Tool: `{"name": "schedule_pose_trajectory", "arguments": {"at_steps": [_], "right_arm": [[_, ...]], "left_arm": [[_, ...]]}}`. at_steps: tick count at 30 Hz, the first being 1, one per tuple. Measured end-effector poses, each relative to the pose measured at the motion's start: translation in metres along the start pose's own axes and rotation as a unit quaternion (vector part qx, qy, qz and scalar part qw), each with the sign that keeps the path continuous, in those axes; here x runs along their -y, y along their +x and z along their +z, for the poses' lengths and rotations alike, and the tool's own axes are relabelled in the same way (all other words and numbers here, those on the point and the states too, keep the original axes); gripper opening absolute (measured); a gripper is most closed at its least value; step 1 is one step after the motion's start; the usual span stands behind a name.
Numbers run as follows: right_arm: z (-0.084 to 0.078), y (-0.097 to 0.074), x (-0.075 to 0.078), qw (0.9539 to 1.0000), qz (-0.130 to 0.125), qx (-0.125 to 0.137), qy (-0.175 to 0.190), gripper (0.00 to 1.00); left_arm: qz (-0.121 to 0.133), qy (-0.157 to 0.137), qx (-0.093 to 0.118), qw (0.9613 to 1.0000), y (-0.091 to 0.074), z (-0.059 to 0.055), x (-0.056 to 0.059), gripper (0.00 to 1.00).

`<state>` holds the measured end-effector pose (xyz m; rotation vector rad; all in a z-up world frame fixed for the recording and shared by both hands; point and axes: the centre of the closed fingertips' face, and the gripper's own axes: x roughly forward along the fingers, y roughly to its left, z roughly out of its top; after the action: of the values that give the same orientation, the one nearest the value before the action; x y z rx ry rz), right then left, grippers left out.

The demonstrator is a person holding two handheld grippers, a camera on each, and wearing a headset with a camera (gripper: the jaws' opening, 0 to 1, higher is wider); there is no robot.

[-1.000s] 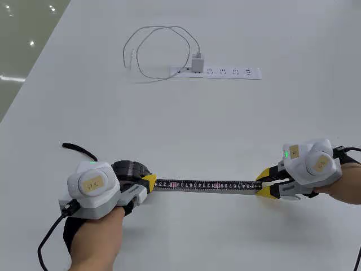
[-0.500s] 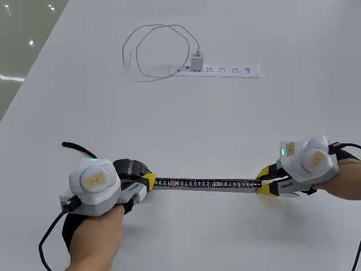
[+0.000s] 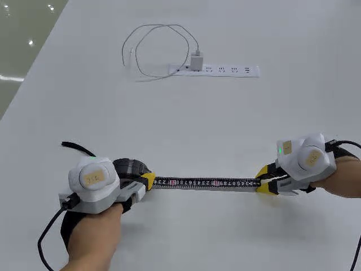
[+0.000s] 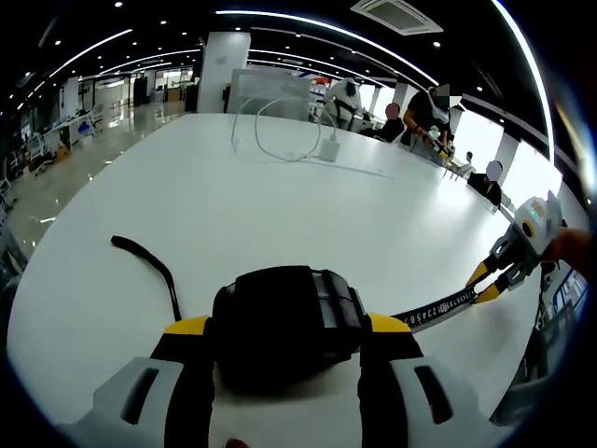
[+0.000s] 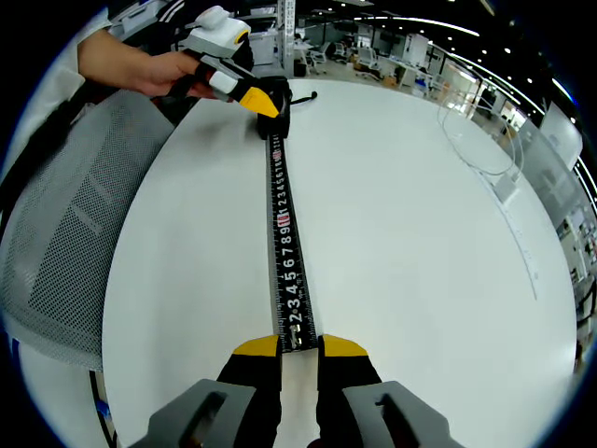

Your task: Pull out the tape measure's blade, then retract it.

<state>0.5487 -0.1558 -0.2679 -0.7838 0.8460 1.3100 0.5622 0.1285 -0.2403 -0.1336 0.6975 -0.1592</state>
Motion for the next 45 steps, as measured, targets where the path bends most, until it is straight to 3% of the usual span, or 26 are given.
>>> {"name": "schedule_pose_trajectory", "arguments": {"at_steps": [6, 45], "right_arm": [[0.016, 0.001, 0.0, 0.9999, 0.004, 0.016, 0.003, 0.09], [0.041, 0.016, -0.001, 0.9993, 0.018, 0.032, -0.002, 0.09]], "left_arm": [[-0.003, -0.004, -0.001, 1.0, 0.0, 0.0, 0.0, 0.58], [-0.021, -0.031, 0.004, 0.9993, 0.0, 0.001, -0.002, 0.58]]}}
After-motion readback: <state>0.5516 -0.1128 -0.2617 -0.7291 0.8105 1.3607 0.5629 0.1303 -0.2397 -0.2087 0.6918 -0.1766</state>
